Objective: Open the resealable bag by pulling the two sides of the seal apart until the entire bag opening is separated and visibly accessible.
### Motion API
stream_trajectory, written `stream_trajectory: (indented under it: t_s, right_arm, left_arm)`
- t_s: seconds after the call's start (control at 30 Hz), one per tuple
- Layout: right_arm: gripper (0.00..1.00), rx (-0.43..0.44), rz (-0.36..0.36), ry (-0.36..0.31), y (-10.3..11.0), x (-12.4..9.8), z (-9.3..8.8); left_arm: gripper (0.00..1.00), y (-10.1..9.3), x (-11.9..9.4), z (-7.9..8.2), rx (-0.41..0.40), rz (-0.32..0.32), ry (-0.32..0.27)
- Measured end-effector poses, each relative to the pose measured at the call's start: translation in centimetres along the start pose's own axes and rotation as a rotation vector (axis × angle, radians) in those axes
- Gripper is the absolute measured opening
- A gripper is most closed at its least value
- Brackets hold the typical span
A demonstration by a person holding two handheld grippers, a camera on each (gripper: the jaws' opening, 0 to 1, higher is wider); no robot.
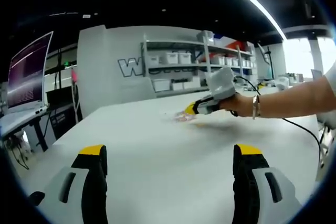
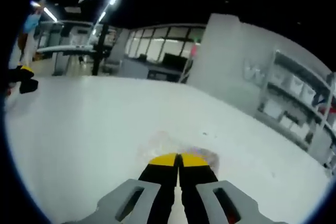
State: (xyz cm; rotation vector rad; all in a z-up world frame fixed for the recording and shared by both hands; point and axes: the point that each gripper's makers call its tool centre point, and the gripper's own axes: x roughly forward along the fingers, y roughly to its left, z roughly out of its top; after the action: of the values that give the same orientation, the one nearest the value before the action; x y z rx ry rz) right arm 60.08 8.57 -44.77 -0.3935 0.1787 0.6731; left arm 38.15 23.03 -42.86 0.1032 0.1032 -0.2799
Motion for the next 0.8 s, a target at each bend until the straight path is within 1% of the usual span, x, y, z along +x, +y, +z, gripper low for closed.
stream_trajectory:
  t_s: [0.03,0.07,0.1,0.13,0.17,0.2,0.23,0.27,0.3,0.33,0.4,0.47,0.63,0.8]
  right_arm:
    - [0.00,0.002,-0.004,-0.001,-0.2,-0.1,0.1]
    - [0.00,-0.027,-0.010,0.000,-0.4,-0.3,0.2]
    - [0.00,-0.107,-0.007,0.016,-0.3,-0.3,0.2]
    - [0.00,-0.151,0.002,0.015,0.0,-0.4,0.3]
    - [0.00,-0.169,0.019,0.006,0.3,0.1,0.5]
    - [0.02,-0.172,0.033,0.012,0.8,0.1,0.4]
    - [0.10,-0.187,0.040,0.022,1.2,0.3,0.2]
    - [0.15,-0.199,0.051,0.023,1.7,0.5,0.1]
    - [0.16,-0.224,0.077,0.033,2.5,0.7,-0.2]
    - [0.15,-0.245,0.092,0.035,2.9,0.8,-0.3]
    - [0.15,-0.313,0.114,0.049,3.9,1.1,-0.9]
    - [0.17,-0.340,0.134,0.053,4.6,1.4,-1.1]
    - [0.17,-0.426,0.160,0.084,5.4,2.0,-2.0]
    - [0.17,-0.433,0.151,0.088,5.4,2.8,-2.0]
  left_arm:
    - [0.97,-0.1,0.0,0.1,0.001,-0.001,-0.001]
    - [0.97,-0.1,0.0,0.2,0.004,-0.003,-0.002]
    - [0.97,-0.2,0.0,0.3,0.008,-0.003,-0.004]
    - [0.97,-0.3,0.0,0.3,0.010,-0.004,-0.005]
    - [0.97,-0.3,0.0,0.4,0.011,-0.005,-0.007]
    - [0.97,-0.4,0.0,0.5,0.011,-0.005,-0.009]
    - [0.97,-0.4,0.0,0.5,0.010,-0.006,-0.010]
    - [0.97,-0.4,0.0,0.5,0.010,-0.005,-0.010]
    - [0.97,-0.5,0.0,0.5,0.011,-0.006,-0.009]
    - [0.97,-0.5,-0.1,0.5,0.012,-0.006,-0.009]
    - [0.98,-0.3,-0.1,0.5,0.013,-0.002,-0.009]
    - [0.98,-0.1,-0.2,0.5,0.012,0.002,-0.010]
    - [0.98,0.1,-0.1,0.5,0.008,0.007,-0.013]
    - [0.98,0.2,0.0,0.4,0.003,0.006,-0.014]
